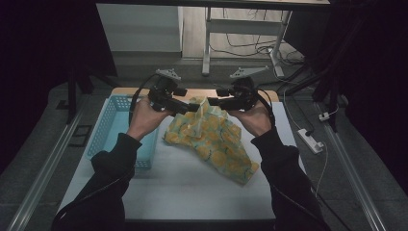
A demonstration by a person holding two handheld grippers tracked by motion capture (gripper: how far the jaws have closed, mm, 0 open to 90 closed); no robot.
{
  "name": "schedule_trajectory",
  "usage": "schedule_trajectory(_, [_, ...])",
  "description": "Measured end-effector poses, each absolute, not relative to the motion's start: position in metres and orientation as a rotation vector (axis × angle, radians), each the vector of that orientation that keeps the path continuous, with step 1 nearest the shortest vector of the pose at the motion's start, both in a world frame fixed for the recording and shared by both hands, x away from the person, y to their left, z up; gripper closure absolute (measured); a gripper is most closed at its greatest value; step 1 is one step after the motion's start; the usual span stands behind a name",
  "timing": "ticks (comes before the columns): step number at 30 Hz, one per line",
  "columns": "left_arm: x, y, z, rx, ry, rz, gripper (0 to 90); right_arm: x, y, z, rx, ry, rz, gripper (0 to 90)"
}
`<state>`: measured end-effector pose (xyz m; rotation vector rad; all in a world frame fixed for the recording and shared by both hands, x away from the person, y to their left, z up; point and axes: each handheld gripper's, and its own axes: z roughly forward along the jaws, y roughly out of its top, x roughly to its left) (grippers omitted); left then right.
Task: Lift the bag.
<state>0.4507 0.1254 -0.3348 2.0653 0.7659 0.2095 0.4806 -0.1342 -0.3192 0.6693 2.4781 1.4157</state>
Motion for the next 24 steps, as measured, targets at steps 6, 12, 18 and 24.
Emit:
schedule_trajectory(6, [0.440, 0.129, -0.338, 2.063, 0.759, 0.210, 7.3, 0.475, -0.138, -0.323, 0.669, 2.473, 1.415, 36.3])
schedule_trajectory(12, [0.432, 0.133, -0.347, 2.049, 0.747, 0.205, 1.8, 0.468, -0.144, -0.328, 0.675, 2.444, 1.444, 26.7])
schedule_trajectory(18, [0.426, 0.140, -0.362, 2.049, 0.739, 0.177, 0.0, 0.460, -0.147, -0.334, 0.680, 2.430, 1.458, 18.5])
schedule_trajectory(24, [0.417, 0.146, -0.378, 2.037, 0.741, 0.169, 0.0, 0.453, -0.148, -0.346, 0.681, 2.442, 1.442, 11.2])
